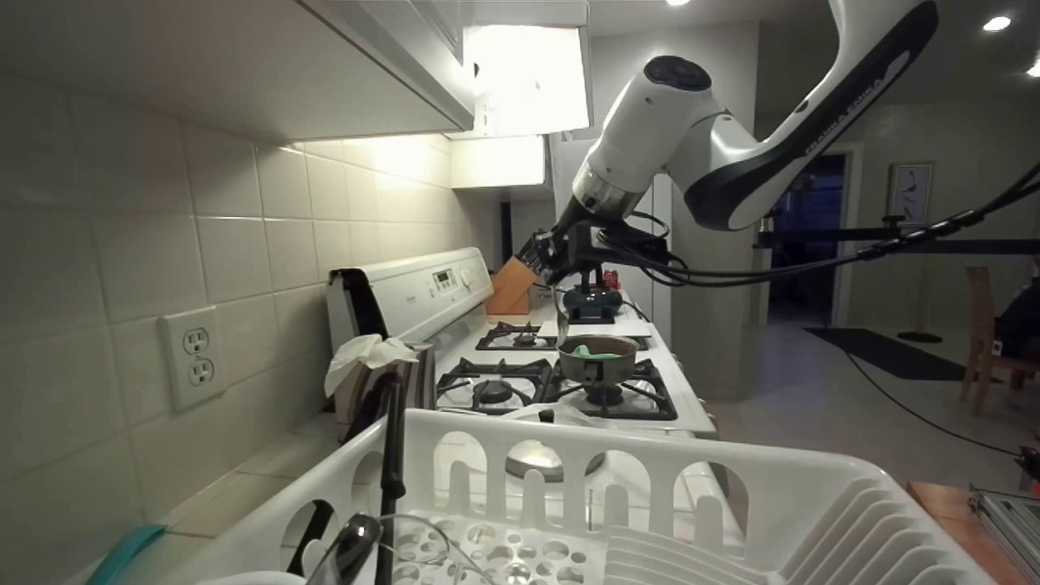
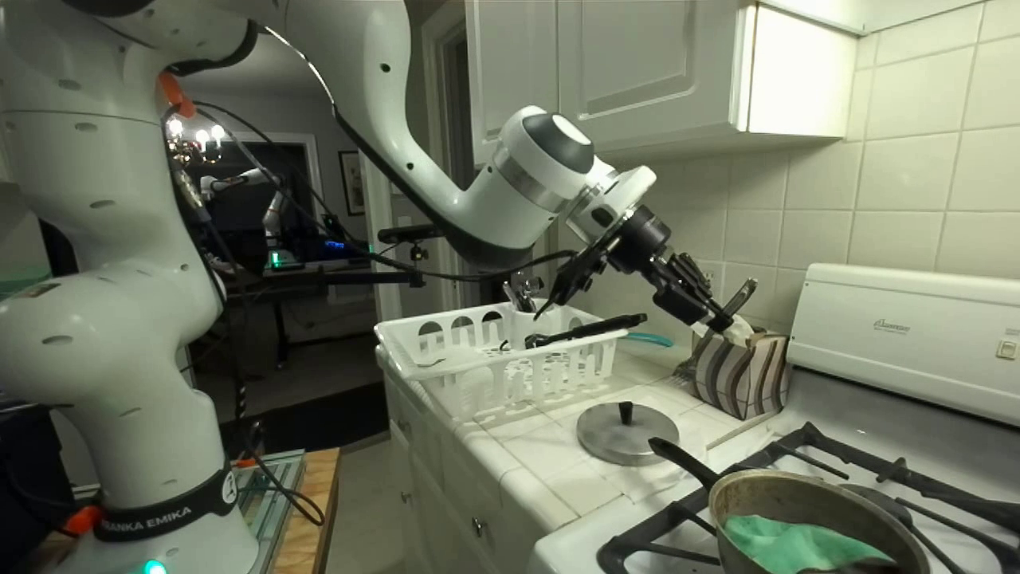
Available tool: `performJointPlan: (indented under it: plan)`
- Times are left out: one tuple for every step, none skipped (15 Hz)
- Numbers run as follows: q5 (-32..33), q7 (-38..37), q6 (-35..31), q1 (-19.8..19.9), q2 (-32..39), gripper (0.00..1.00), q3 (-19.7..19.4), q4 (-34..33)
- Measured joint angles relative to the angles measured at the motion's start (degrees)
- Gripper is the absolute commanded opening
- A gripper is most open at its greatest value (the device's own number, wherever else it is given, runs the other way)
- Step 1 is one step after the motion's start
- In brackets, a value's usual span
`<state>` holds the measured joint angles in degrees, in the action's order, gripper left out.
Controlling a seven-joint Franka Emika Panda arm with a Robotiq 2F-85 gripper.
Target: Use the fork to press down on the rug in the pot and place the fork back
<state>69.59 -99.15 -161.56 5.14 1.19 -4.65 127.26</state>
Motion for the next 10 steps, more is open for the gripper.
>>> performJointPlan:
  plan:
    - [-3.8, 4.5, -1.8, 0.5, 0.1, 0.02, -0.6, 1.6]
    - [-7.5, 9.1, -3.0, 0.9, 0.4, 0.02, -1.1, 3.3]
    - [-11.1, 13.5, -3.7, 1.1, 0.9, 0.02, -1.4, 5.0]
    - [-15.0, 18.0, -3.8, 1.3, 1.5, 0.02, -1.4, 6.4]
    - [-19.0, 22.5, -3.8, 1.3, 2.2, 0.02, -1.3, 7.7]
    - [-23.2, 27.1, -3.4, 1.1, 2.8, 0.02, -0.9, 8.8]
    - [-27.5, 31.7, -2.4, 0.8, 3.3, 0.02, -0.4, 9.7]
    - [-32.0, 36.2, -0.9, 0.4, 3.7, 0.02, 0.4, 10.1]
    - [-36.4, 40.7, 1.4, 0.6, 3.9, 0.02, 2.1, 10.3]
    - [-40.8, 45.2, 4.2, 1.2, 3.9, 0.02, 4.4, 10.1]
